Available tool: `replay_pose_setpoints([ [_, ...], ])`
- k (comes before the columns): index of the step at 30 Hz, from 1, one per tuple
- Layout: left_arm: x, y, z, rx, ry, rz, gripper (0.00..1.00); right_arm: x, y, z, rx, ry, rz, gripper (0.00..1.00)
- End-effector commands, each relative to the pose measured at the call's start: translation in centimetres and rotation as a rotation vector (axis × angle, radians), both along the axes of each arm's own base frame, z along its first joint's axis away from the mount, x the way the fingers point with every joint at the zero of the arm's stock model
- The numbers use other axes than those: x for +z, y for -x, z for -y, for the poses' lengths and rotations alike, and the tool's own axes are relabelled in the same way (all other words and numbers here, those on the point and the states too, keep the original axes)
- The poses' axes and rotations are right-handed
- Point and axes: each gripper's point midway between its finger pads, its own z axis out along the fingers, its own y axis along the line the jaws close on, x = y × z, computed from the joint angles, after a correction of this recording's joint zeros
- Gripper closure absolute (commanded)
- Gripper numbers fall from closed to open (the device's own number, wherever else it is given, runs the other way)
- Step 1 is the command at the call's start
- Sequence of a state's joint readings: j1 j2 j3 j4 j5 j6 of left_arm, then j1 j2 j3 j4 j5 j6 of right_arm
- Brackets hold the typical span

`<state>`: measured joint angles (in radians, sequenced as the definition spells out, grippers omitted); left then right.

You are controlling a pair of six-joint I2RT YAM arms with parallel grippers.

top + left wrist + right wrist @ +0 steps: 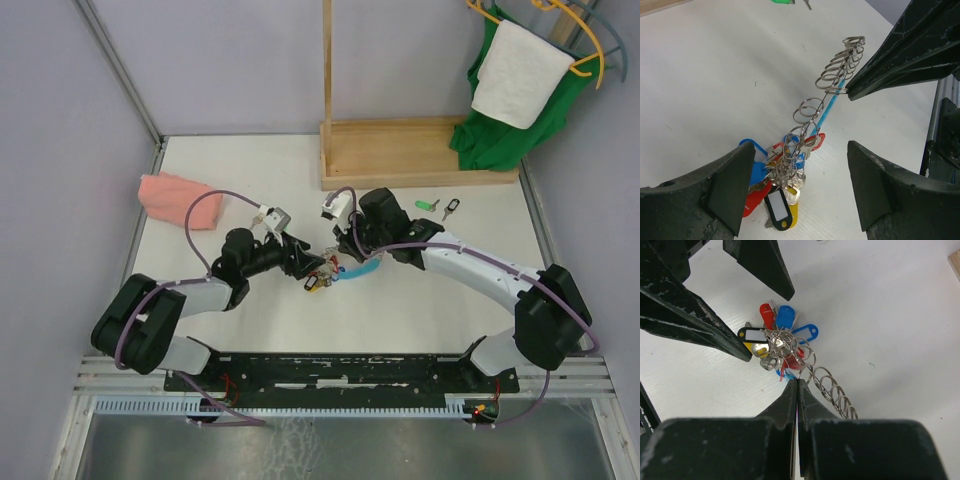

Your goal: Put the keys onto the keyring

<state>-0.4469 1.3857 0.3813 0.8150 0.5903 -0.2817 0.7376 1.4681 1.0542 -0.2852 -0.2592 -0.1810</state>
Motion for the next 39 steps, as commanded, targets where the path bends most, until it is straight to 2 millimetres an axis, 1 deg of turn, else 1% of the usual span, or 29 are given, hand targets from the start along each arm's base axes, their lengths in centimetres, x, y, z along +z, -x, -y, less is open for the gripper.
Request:
replay_pose_setpoints([
  [1,0.4,-0.3,0.8,-0.068,0.006,0.097,0.20,2.0,0.1,-0.5,0.022,-0.065,0.048,0.99],
  [7,-0.7,-0.7,2.0,-0.125,0.024,0.070,0.28,2.1,0.3,-0.7,0.041,-0.075,0.047,0.99],
  [11,-1.9,-0.1,3.1,-0.191,0.023,0.041,0.34,2.2,0.3,-0.8,0.045,-0.080,0.054,0.99],
  [14,-2.6,0.3,3.5,-0.210,0.016,0.034,0.38,2.4,0.2,-0.8,0.044,-0.082,0.063,0.99],
  [19,-2.8,0.6,3.8,-0.225,0.013,0.036,0.48,2.6,0.2,-0.7,0.038,-0.094,0.077,0.99],
  [20,-2.8,0.7,3.9,-0.227,0.013,0.039,0.51,2.6,0.2,-0.7,0.033,-0.096,0.078,0.99],
  [21,-2.8,0.8,3.9,-0.229,0.012,0.041,0.57,2.6,0.2,-0.6,0.031,-0.098,0.078,0.99],
  [24,-2.4,0.9,3.7,-0.218,0.009,0.061,0.74,2.3,0.3,-0.4,0.019,-0.098,0.075,0.99],
  [27,-1.7,0.8,3.2,-0.192,-0.007,0.087,0.84,2.3,0.3,0.1,-0.011,-0.110,0.091,0.99],
  [28,-1.2,0.7,3.1,-0.178,-0.017,0.099,0.88,2.3,0.3,0.3,-0.026,-0.117,0.099,0.99],
  [30,-1.0,0.7,2.8,-0.156,-0.058,0.106,0.97,2.5,0.3,0.7,-0.052,-0.140,0.116,0.99],
  [34,0.1,0.9,2.4,-0.094,-0.165,0.201,0.97,3.2,0.5,1.5,-0.092,-0.179,0.152,0.93],
  [36,1.0,0.7,1.8,-0.028,-0.211,0.260,0.97,3.8,0.6,2.1,-0.117,-0.202,0.181,0.89],
  [38,1.9,0.8,1.3,0.013,-0.238,0.313,0.97,4.5,0.7,2.6,-0.138,-0.231,0.211,0.83],
  [39,2.3,0.8,1.1,0.032,-0.257,0.340,0.97,4.8,0.8,2.8,-0.148,-0.246,0.225,0.76],
])
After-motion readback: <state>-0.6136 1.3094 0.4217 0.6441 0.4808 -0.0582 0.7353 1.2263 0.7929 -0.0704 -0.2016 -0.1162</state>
